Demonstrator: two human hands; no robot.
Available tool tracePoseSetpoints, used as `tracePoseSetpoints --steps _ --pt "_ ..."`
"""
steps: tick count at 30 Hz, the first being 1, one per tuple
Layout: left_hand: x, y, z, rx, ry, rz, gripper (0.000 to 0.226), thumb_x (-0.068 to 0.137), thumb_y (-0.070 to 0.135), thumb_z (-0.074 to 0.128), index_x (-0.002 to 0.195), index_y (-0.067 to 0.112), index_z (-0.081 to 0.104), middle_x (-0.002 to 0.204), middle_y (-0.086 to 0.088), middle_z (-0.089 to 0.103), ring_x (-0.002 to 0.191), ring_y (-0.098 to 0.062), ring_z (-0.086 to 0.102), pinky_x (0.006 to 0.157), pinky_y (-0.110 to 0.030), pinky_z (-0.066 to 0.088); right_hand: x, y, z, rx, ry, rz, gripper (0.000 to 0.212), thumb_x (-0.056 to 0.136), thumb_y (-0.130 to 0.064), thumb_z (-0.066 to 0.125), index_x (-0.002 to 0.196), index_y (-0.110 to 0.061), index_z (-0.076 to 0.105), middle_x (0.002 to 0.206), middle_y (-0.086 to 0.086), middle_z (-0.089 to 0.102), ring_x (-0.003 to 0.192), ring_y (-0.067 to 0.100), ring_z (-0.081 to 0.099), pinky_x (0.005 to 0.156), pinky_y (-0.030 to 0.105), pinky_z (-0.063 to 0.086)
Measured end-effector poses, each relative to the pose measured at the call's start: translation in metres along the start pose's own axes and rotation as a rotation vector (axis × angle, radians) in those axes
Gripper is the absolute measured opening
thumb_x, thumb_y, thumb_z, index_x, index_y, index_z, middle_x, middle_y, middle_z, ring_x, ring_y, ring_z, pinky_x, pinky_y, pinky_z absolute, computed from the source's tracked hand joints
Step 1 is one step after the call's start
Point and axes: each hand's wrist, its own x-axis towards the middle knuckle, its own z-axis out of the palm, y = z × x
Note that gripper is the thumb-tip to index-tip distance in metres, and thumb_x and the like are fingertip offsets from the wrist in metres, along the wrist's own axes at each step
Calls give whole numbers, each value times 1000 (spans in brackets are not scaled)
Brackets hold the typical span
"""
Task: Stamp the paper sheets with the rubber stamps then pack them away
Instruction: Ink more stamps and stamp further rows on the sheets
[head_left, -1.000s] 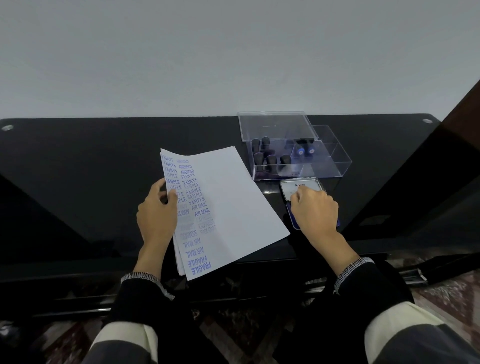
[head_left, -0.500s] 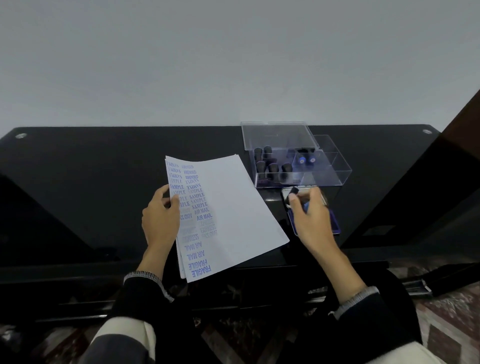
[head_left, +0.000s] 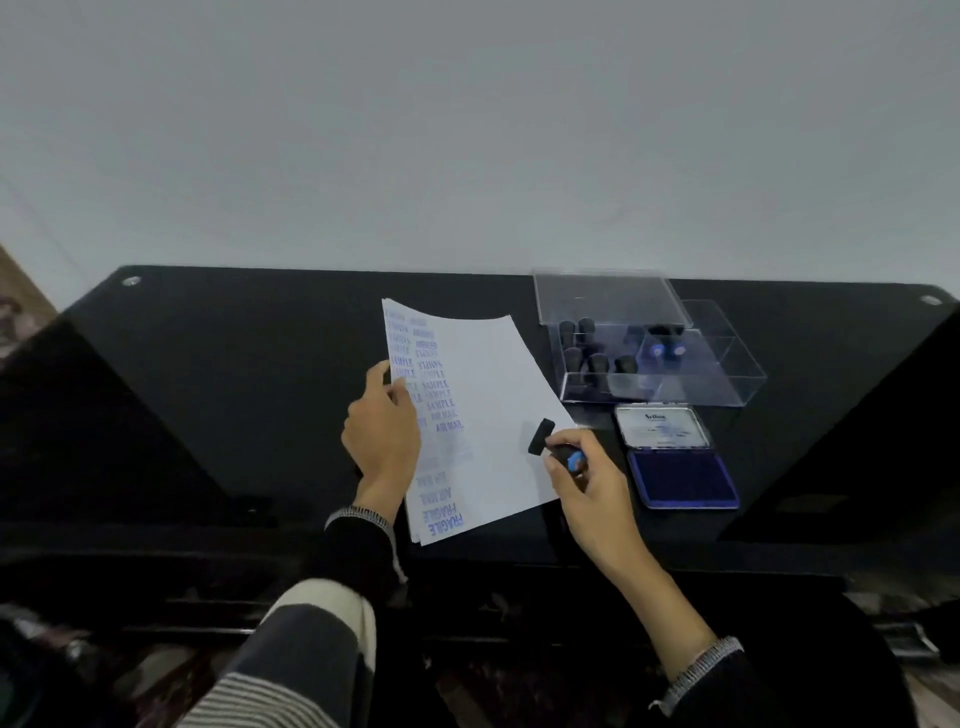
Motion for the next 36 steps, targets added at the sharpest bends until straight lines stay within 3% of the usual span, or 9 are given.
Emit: tracePoseSetpoints --steps 2,4,6,8,10,13,18,27,36 --pt "2 -4 5 63 -5 -4 31 100 27 45 131 23 52 107 -1 69 87 -19 59 76 -34 38 3 2 3 -5 15 0 15 92 -18 59 102 -28 59 97 -2 62 80 11 58 74 23 50" --pt "4 -11 5 158 -26 24 33 100 29 44 131 21 51 101 -2 64 92 -17 49 84 -34 32 6 1 6 -31 49 -8 14 91 -19 60 103 -27 59 92 1 62 69 6 55 65 15 46" --pt "5 -18 3 185 -75 58 37 99 33 45 134 21 47 110 -3 62 107 -20 46 96 -37 28 8 -3 11 -52 71 -20 9 92 -20 59 100 -22 58 85 2 62 62 6 51 57 12 41" --pt "4 -23 -3 107 -146 69 48 98 38 47 142 22 36 123 1 57 123 -21 39 106 -42 20 12 -10 20 -36 53 -25 6 93 -23 57 93 -18 57 82 3 62 65 13 55 59 19 43" --pt "0 -28 -10 64 -202 101 56 96 41 48 146 24 28 133 5 51 134 -21 32 112 -44 12 17 -16 30 -29 6 -38 16 95 -25 54 88 -11 53 80 7 62 65 15 54 58 18 40" --pt "-5 -42 -19 172 -291 196 55 95 45 47 145 26 34 150 3 38 143 -19 22 117 -44 5 24 -23 45 -42 -42 -59 26 95 -29 53 86 -6 46 75 15 59 60 16 48 56 15 35" --pt "-10 -53 -24 244 -359 296 52 95 43 49 143 25 40 155 7 29 146 -15 16 119 -41 -2 28 -27 59 -140 -104 -144 29 94 -35 53 73 -24 35 58 -7 43 51 7 38 50 16 32" --pt "-10 -53 -22 287 -342 313 50 95 41 46 143 26 41 157 8 25 147 -15 13 119 -42 -1 28 -13 70 -331 -181 -201 31 93 -45 46 83 -19 35 62 -7 47 53 12 44 53 26 37" --pt "-10 -56 -21 292 -335 315 51 95 41 46 143 25 41 157 8 25 147 -15 14 119 -41 -2 30 -13 70 -357 -147 -218 27 95 -42 45 88 -17 36 68 -9 51 58 11 50 51 21 37"
